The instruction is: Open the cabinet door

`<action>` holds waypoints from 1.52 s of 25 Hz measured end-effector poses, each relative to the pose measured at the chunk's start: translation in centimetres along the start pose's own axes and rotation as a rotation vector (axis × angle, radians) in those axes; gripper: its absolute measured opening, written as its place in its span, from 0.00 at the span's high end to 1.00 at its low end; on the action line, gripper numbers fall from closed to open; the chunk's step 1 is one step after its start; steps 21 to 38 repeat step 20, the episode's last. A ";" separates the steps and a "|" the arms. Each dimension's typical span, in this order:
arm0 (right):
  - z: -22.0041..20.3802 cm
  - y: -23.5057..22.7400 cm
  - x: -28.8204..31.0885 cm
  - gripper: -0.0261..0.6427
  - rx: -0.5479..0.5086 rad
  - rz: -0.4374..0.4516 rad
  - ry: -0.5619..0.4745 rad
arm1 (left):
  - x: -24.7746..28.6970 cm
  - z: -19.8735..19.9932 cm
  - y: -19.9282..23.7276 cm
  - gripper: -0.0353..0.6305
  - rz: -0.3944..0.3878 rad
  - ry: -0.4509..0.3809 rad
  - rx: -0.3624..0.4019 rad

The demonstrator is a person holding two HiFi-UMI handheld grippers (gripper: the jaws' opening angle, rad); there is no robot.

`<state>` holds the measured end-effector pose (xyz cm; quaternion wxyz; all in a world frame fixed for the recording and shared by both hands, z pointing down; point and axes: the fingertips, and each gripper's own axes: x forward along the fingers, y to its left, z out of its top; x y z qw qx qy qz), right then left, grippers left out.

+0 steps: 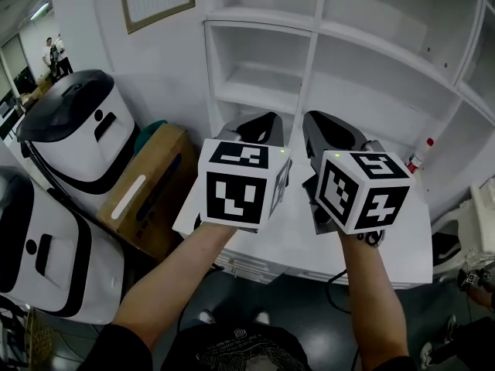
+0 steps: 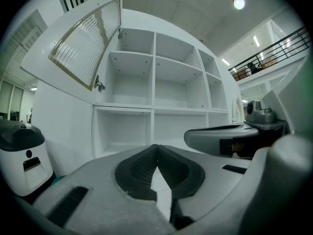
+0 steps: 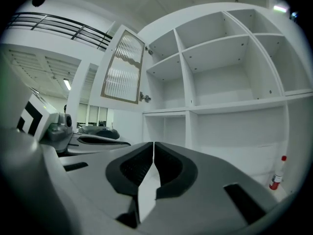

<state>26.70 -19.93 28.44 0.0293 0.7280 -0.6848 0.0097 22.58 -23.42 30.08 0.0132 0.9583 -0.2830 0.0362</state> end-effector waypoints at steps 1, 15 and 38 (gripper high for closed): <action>-0.2 -0.2 0.0 0.92 0.000 0.002 0.002 | 0.2 -0.1 -0.1 0.93 0.001 0.000 -0.002; -1.7 -2.7 0.0 0.93 -0.015 0.051 0.008 | 2.4 -1.4 -1.8 0.93 0.043 0.030 -0.005; -2.1 -3.0 0.1 0.93 -0.016 0.066 0.012 | 2.6 -2.0 -2.1 0.93 0.057 0.041 -0.004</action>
